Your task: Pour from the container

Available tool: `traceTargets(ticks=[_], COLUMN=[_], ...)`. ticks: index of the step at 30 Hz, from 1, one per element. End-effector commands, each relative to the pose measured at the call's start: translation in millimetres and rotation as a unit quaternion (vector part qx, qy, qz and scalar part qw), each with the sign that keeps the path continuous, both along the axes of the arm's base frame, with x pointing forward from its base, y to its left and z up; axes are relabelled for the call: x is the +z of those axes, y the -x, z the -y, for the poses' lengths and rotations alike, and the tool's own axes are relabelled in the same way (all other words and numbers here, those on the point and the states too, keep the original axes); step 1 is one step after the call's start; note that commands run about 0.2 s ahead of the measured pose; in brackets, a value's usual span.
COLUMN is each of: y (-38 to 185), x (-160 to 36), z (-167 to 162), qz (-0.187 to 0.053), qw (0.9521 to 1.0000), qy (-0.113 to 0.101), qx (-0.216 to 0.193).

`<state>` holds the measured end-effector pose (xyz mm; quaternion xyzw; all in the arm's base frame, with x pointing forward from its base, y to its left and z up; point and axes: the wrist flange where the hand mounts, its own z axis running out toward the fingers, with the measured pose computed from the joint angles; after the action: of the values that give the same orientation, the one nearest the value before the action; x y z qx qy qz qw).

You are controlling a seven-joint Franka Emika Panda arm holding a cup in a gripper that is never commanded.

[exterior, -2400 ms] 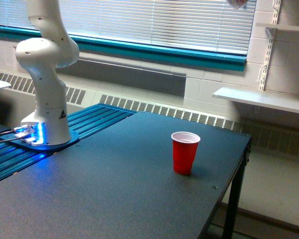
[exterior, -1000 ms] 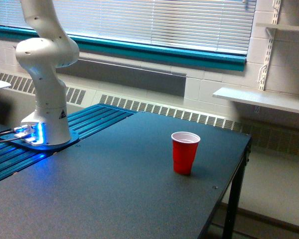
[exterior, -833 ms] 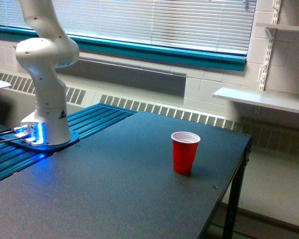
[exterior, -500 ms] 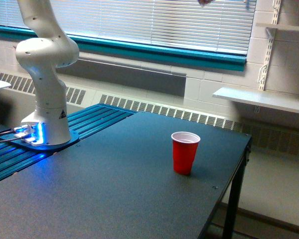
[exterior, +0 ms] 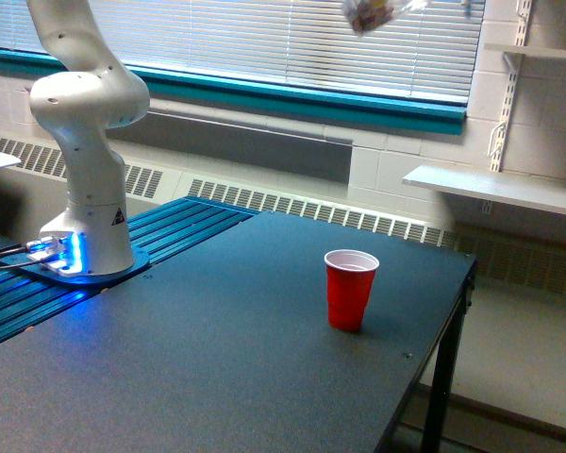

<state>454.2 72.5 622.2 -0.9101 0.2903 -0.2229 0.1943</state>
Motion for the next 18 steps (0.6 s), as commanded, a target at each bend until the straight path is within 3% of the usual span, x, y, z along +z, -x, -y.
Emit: traceTargets(ticks=[1,11,18], y=[12.2,32.9,42.4], x=[-24.4,-63.0,-86.9], z=[5.7,4.2,10.3], qz=[-0.009,-0.011,-0.032], qw=[0.9999,0.9994,0.9978], qy=[-0.005,-0.028,-0.055], qx=[0.011,0.015,0.017])
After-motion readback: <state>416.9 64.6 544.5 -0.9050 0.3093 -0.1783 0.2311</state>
